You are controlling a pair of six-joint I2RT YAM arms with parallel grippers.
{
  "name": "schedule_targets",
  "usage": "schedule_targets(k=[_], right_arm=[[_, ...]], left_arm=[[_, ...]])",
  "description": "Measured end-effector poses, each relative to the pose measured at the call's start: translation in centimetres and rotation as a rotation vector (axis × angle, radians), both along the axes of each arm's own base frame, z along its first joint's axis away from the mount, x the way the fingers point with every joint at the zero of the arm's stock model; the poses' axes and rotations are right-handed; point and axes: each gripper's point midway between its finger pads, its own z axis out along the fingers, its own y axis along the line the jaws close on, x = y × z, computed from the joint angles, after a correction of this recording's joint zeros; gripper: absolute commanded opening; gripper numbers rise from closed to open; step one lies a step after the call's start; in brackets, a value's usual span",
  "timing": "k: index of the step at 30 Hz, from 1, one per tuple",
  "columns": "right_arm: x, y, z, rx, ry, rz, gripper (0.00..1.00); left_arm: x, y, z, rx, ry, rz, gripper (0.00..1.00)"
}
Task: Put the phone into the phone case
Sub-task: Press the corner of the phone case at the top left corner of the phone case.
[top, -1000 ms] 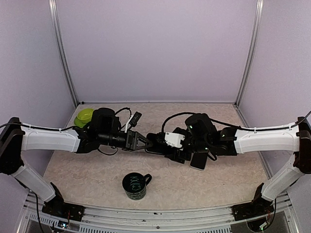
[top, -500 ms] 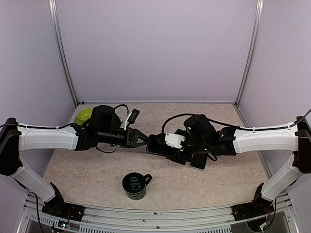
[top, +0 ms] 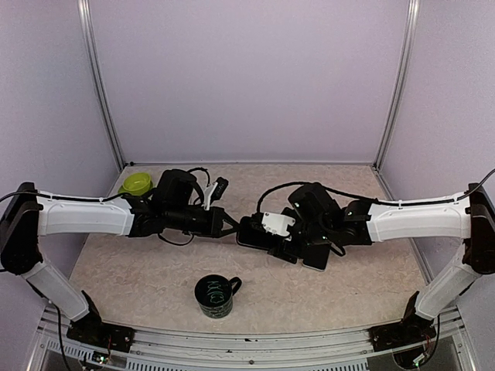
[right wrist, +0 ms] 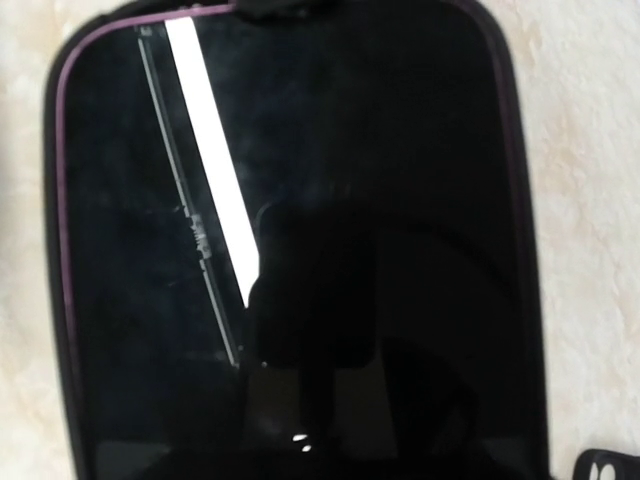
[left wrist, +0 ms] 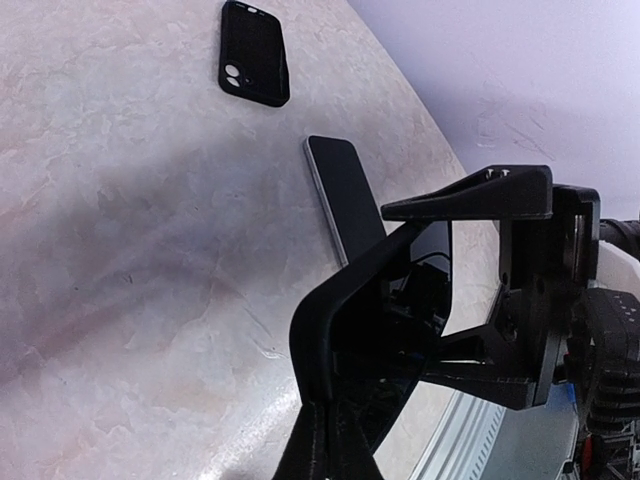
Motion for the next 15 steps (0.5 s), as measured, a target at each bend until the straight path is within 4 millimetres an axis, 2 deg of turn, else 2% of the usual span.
schedule_targets(k=[7, 12, 14, 15], right_arm=[[0.4, -0.4, -0.1, 0.000, 0.010, -0.012, 0.45], [0.3, 0.0, 0.1, 0.038, 0.037, 0.018, 0.44], [0.1, 0.4, 0.4, 0.058, 0.041, 0.033, 0.44], [0.1, 0.6, 0.5, 0.065, 0.041, 0.036, 0.44]], left_arm=[[-0.1, 0.0, 0.1, -0.031, 0.002, -0.011, 0.00], [-0.2, 1.2, 0.4, -0.147, 0.034, -0.026, 0.00], [-0.4, 1.6, 0.8, -0.184, 0.044, -0.037, 0.05], [-0.6, 1.7, 1.1, -0.202, 0.045, -0.044, 0.13]])
